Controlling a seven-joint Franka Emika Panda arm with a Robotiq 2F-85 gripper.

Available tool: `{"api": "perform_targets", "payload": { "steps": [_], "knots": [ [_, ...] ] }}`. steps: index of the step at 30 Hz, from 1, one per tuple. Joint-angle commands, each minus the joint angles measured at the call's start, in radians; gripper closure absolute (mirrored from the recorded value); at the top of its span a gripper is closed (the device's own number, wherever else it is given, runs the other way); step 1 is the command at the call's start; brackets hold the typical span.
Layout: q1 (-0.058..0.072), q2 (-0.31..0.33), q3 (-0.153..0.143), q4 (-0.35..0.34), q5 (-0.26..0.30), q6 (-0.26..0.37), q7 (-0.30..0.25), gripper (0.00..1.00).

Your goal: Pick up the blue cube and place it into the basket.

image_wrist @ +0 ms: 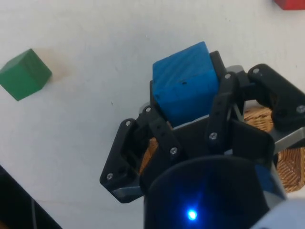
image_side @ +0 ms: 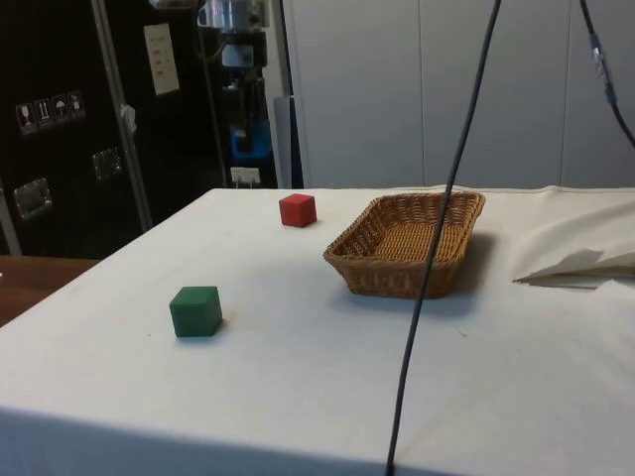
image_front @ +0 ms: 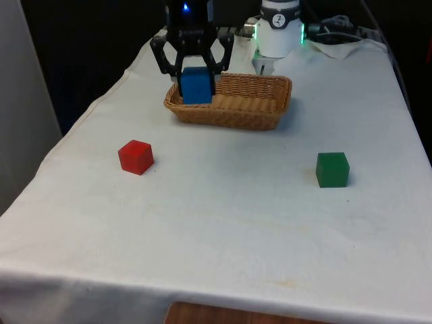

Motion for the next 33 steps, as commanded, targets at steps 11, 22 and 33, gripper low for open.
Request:
{"api": "perform_targets", "payload": {
  "steps": [11,22,33],
  "knots": [
    [0.002,-0.101,-0.011,-0.122,-0.014,0.06,-0.011,0.99],
    [0.002,-0.18,-0.018,-0.24,-0.02,0.103,-0.017,0.99],
    [0.001,-0.264,-0.032,-0.35,-0.032,0.111,-0.027,0.99]
  ]
}}
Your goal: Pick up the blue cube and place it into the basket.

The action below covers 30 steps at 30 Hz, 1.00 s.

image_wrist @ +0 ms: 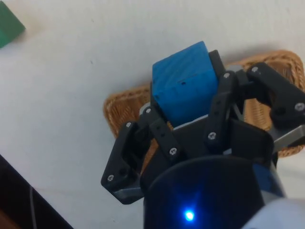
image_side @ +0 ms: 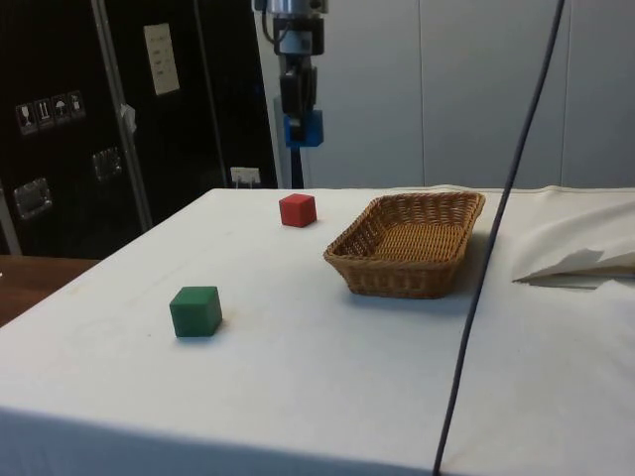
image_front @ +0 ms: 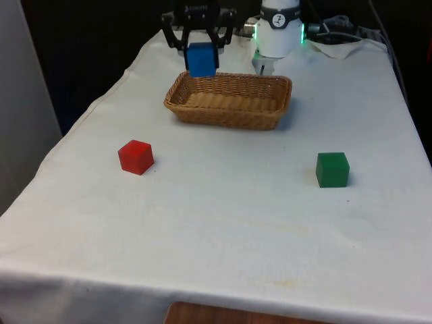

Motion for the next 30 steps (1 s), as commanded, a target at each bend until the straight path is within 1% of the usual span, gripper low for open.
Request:
{"api": "perform_targets", "payload": {
  "steps": [1,4,5,6,14,15,16,18,23,24,25,30],
  "knots": [
    [0.0,-0.019,-0.004,-0.025,-0.014,0.015,0.002,0.99],
    [0.0,-0.042,-0.01,-0.054,-0.02,0.016,-0.001,0.99],
    [0.0,-0.032,-0.008,-0.041,-0.008,0.001,-0.004,0.99],
    [-0.001,-0.05,-0.012,-0.064,-0.021,0.016,-0.003,0.99],
    [-0.002,-0.119,-0.033,-0.146,-0.04,0.017,-0.013,0.99],
    [0.0,-0.111,-0.033,-0.136,-0.03,0.002,-0.016,0.99],
    [-0.002,-0.127,-0.036,-0.155,-0.043,0.017,-0.014,0.99],
    [-0.003,-0.152,-0.044,-0.184,-0.051,0.017,-0.017,0.99],
    [-0.003,-0.193,-0.059,-0.23,-0.066,0.019,-0.022,0.99],
    [0.0,-0.189,-0.061,-0.223,-0.055,0.003,-0.026,0.99],
    [-0.004,-0.209,-0.066,-0.248,-0.072,0.02,-0.025,0.99],
    [-0.005,-0.248,-0.083,-0.293,-0.086,0.026,-0.031,0.99]
  ]
}}
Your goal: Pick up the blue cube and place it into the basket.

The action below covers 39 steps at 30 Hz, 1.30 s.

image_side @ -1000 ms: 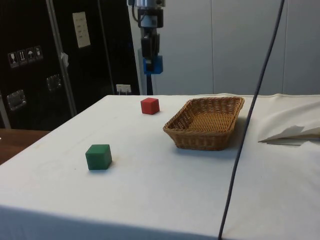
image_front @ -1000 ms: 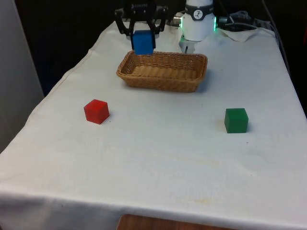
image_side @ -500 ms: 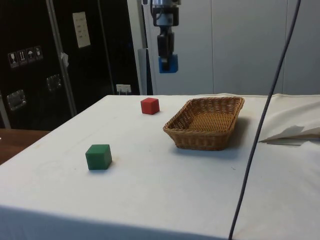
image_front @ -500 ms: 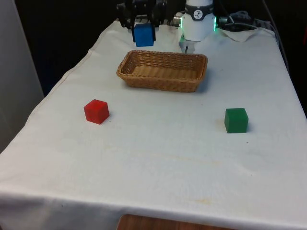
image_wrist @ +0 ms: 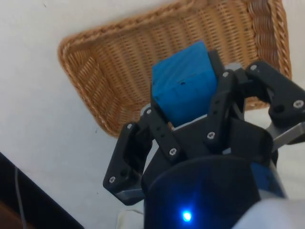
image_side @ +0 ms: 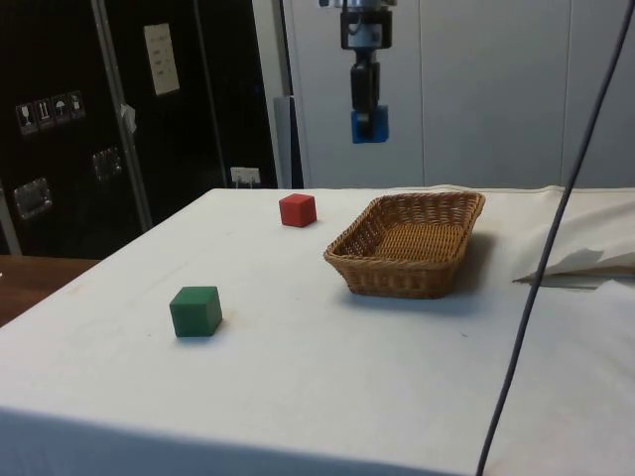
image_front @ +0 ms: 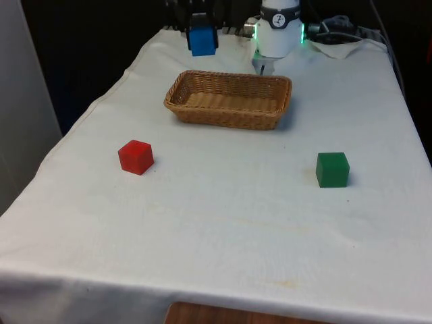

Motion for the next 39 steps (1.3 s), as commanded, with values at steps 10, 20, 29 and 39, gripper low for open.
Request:
{"api": "perform_targets", "payload": {
  "steps": [10,20,29,39],
  "knots": [
    [-0.005,-0.084,-0.035,-0.119,-0.038,0.052,-0.01,0.99],
    [-0.002,-0.087,-0.054,-0.227,-0.032,0.162,-0.012,0.99],
    [0.0,-0.043,-0.057,-0.252,-0.022,0.218,0.0,0.99],
    [0.006,0.064,-0.055,-0.26,0.033,0.315,-0.001,0.99]
  ]
}}
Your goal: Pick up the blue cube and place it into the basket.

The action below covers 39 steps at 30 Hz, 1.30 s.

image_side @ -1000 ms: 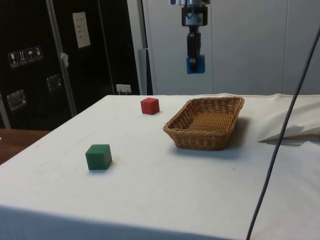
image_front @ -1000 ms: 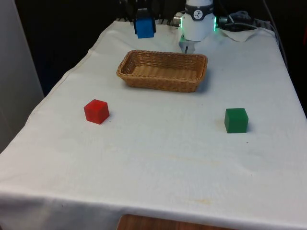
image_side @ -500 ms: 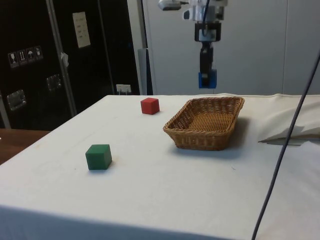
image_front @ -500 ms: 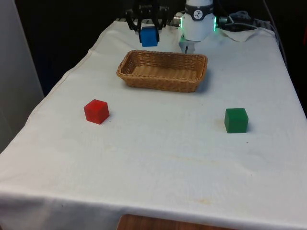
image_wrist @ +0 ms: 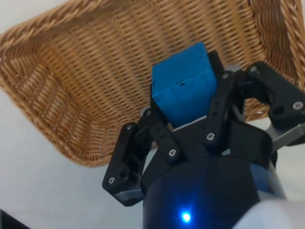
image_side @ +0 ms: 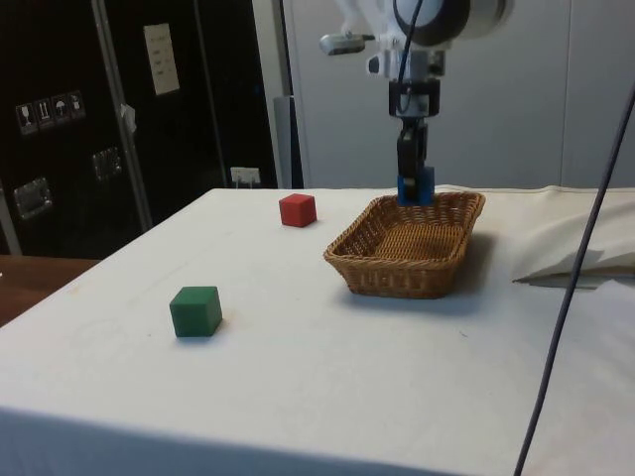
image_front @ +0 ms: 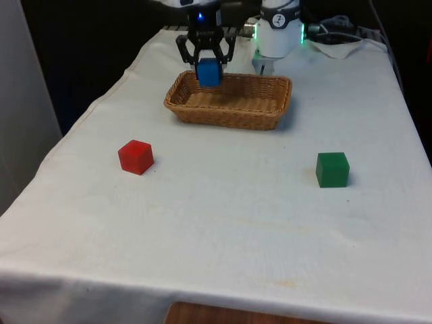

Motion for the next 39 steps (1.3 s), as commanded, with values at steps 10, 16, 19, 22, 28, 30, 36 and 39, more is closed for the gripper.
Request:
{"api": "perform_targets", "payload": {
  "steps": [10,16,19,22,28,30,36,39],
  "knots": [
    [0.005,0.073,0.011,-0.005,0.061,0.072,0.001,0.99],
    [0.008,0.121,0.028,-0.008,0.099,0.118,0.013,0.99],
    [0.008,0.139,0.026,-0.003,0.09,0.118,0.023,0.99],
    [0.009,0.156,0.043,-0.009,0.122,0.154,0.033,0.99],
    [0.01,0.187,0.043,-0.004,0.111,0.165,0.058,0.99],
    [0.007,0.176,0.048,-0.012,0.125,0.175,0.053,0.99],
    [0.009,0.182,0.044,-0.008,0.117,0.169,0.057,0.99],
    [0.009,0.184,0.043,-0.007,0.115,0.168,0.058,0.91]
  ]
}}
